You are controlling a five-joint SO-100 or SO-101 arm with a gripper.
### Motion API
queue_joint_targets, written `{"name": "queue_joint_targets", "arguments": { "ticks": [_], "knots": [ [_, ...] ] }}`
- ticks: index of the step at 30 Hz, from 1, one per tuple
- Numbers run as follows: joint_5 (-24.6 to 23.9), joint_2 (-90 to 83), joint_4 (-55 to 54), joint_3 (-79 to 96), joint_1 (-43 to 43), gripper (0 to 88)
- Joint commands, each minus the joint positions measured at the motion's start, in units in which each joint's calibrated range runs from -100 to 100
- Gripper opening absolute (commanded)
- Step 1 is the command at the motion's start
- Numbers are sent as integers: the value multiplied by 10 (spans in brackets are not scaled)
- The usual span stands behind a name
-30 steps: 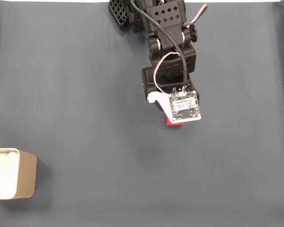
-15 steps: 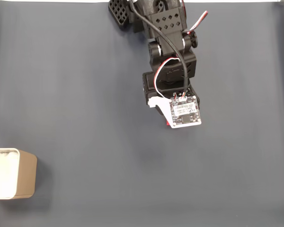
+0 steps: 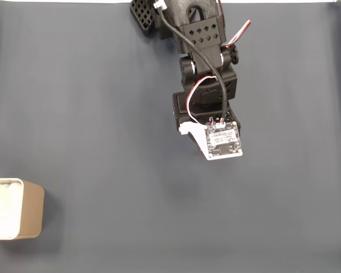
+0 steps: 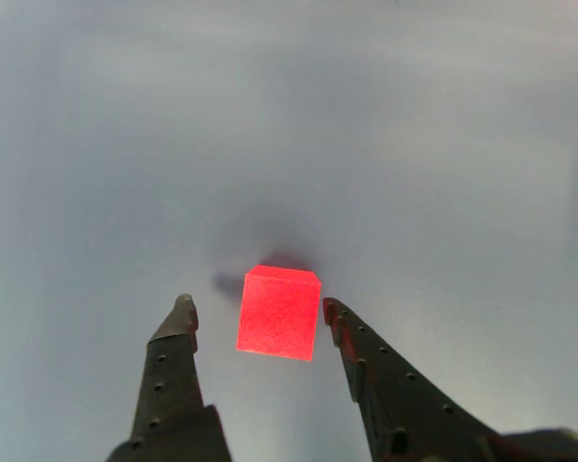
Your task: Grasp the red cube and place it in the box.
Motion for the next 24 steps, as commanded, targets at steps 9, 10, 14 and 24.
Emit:
{"name": "queue_joint_targets", "arguments": {
  "ticks": [9, 10, 14, 24],
  "knots": [
    [-9, 7, -4, -24, -9, 289],
    [-9, 8, -4, -24, -10, 284],
    [-8, 8, -3, -21, -12, 246],
    [0, 2, -1, -18, -16, 105]
  ]
}}
